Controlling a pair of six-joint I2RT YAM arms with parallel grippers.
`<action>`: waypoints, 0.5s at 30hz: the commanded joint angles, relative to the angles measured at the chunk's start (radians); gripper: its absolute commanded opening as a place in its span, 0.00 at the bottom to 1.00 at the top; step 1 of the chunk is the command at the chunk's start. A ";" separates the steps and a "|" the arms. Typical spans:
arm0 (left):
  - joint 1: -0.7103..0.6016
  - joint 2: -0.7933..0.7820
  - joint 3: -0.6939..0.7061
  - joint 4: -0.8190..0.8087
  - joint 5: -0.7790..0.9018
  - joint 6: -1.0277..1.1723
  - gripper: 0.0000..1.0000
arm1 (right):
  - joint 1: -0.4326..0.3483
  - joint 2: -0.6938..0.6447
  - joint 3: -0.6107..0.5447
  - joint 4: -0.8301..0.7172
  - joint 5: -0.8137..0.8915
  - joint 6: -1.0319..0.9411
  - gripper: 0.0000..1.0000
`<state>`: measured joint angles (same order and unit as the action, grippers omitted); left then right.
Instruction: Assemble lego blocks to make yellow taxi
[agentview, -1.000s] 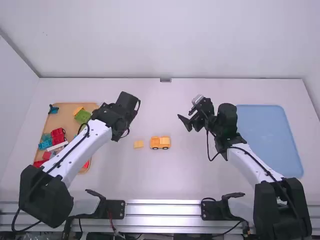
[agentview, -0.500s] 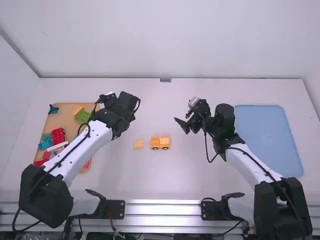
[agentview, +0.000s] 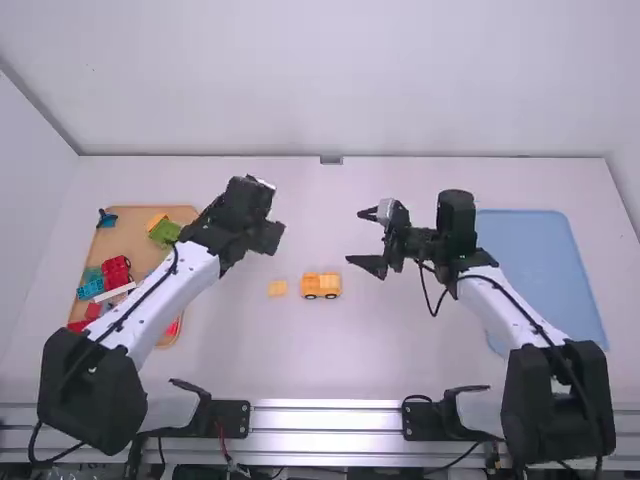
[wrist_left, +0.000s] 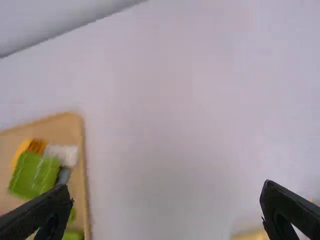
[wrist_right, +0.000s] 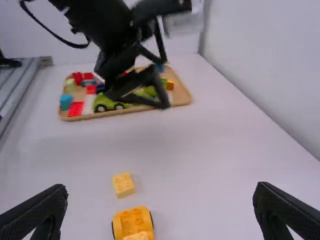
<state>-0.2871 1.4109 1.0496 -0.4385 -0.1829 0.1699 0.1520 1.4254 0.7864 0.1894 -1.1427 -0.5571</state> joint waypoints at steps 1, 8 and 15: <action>0.087 -0.005 -0.017 -0.043 0.523 0.478 0.99 | 0.000 0.063 0.069 -0.021 -0.098 -0.050 0.99; 0.305 0.034 -0.116 -0.154 1.112 1.160 0.99 | 0.045 0.174 0.117 -0.034 -0.099 -0.048 0.98; 0.325 0.150 -0.328 0.061 1.175 1.370 0.99 | 0.056 0.198 0.136 -0.032 -0.093 -0.054 0.98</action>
<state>0.0425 1.5341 0.7525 -0.3901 0.8825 1.3998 0.2138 1.6196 0.8837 0.1547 -1.2205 -0.6056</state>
